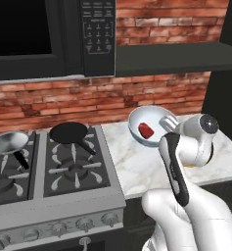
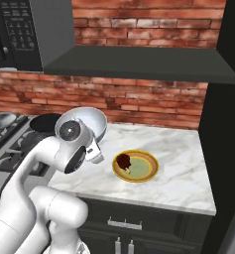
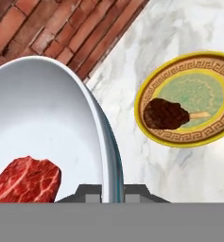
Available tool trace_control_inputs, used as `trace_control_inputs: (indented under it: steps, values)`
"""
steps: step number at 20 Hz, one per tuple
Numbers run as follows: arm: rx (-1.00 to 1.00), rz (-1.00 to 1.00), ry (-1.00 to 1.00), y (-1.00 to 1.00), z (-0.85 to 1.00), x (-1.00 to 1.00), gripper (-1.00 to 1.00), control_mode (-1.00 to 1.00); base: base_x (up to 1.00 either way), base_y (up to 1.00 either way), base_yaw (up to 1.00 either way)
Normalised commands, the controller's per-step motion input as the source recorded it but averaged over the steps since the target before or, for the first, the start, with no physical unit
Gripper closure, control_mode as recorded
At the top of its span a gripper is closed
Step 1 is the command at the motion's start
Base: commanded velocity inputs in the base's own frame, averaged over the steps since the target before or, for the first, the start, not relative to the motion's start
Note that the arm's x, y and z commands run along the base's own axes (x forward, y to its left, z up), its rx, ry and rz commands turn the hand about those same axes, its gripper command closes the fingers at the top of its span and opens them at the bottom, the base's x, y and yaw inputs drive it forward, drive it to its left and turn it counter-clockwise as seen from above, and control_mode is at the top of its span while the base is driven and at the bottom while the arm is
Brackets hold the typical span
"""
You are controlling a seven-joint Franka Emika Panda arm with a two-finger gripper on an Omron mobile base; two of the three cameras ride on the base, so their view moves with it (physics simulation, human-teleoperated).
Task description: Place one of the steaks on the plate and the other in the bowl. Then place the bowl in the fridge.
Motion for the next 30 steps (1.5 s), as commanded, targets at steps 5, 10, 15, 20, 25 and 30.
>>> trace_control_inputs:
  steps: [5, 10, 15, 20, 25, 30]
  values:
    - [0.04, -0.29, 0.00, 0.22, 0.09, -0.37, 1.00, -1.00, 0.00, 0.00, 0.00]
    - [0.16, -0.08, -0.02, 0.00, 0.13, -0.63, 1.00, -1.00, 0.00, 0.00, 0.00]
    - [0.11, -0.01, -0.12, 0.00, 0.28, -0.57, 1.00, -1.00, 0.00, 0.00, 0.00]
    - [0.10, 0.00, -0.11, 0.01, 0.22, -0.69, 1.00, -1.00, 0.00, 0.00, 0.00]
    - [0.00, 0.00, -0.02, 0.12, 0.03, -0.43, 1.00, 1.00, -0.38, 0.07, 0.00]
    - [0.00, 0.00, 0.00, 0.00, 0.00, 0.00, 1.00, 1.00, -1.00, 0.00, 0.00]
